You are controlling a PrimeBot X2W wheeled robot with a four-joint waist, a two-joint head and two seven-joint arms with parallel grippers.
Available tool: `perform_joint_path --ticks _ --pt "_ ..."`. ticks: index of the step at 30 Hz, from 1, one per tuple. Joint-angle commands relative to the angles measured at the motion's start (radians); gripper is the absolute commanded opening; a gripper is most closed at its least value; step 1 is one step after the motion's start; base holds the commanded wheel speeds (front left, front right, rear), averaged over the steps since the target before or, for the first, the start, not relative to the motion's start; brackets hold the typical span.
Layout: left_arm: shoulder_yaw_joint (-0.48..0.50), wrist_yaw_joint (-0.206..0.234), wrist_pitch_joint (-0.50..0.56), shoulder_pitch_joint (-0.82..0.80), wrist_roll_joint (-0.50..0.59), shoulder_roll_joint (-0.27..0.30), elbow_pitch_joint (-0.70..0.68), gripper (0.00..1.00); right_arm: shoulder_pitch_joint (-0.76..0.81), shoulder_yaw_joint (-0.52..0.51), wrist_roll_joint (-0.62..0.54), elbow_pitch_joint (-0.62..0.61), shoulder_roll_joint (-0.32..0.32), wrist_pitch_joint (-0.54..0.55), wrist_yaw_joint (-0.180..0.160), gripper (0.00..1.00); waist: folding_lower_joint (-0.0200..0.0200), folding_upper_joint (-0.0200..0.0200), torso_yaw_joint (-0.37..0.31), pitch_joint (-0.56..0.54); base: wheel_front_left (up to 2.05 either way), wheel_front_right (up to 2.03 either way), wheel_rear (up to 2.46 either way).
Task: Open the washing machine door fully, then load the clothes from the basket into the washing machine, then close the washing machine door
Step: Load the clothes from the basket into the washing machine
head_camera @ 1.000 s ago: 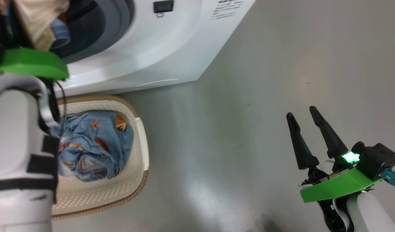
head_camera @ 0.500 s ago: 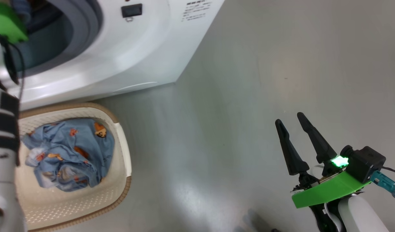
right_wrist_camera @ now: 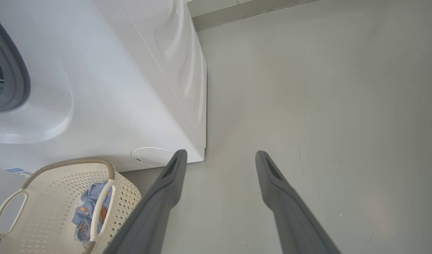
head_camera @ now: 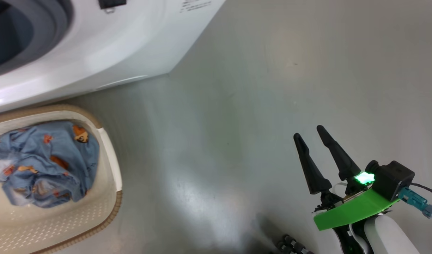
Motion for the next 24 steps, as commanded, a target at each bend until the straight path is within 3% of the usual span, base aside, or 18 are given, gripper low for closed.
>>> perform_joint_path --ticks 1,6,11,13,14,15,24 --pt "0.002 -0.002 -0.005 -0.029 0.013 0.059 0.000 0.00 0.018 0.023 0.010 -0.016 -0.010 -0.005 0.003 1.00 -0.0001 0.0000 -0.021 0.018 0.00 0.00 0.00" --pt "0.009 -0.009 -0.005 -0.080 0.004 0.097 0.088 0.00 0.027 0.041 0.015 -0.007 -0.011 -0.005 0.003 1.00 -0.0001 0.0000 -0.039 0.019 0.00 0.00 0.00" --pt "-0.001 -0.018 0.033 -0.116 -0.002 0.098 0.180 0.01 0.039 0.037 0.018 -0.002 -0.011 -0.005 0.003 1.00 -0.0001 0.0000 -0.040 0.015 0.00 0.00 0.00" --pt "-0.003 -0.006 0.056 -0.126 -0.004 0.092 0.214 0.55 0.043 0.034 0.019 -0.001 -0.012 -0.005 0.003 1.00 -0.0001 0.0000 -0.037 0.011 0.00 0.00 0.00" --pt "-0.006 0.003 0.069 -0.130 -0.002 0.090 0.230 0.96 0.044 0.032 0.019 0.000 -0.012 -0.005 0.003 1.00 -0.0001 0.0000 -0.035 0.009 0.00 0.00 0.00" --pt "-0.008 0.011 0.081 -0.134 -0.001 0.087 0.245 1.00 0.043 0.029 0.018 0.000 -0.012 -0.005 0.003 1.00 -0.0001 0.0000 -0.032 0.007 0.00 0.00 0.00" --pt "-0.014 0.066 0.077 -0.141 -0.013 0.040 0.294 1.00 0.033 0.018 0.016 -0.003 -0.011 -0.005 0.003 1.00 -0.0001 0.0000 0.010 -0.021 0.00 0.00 0.00"
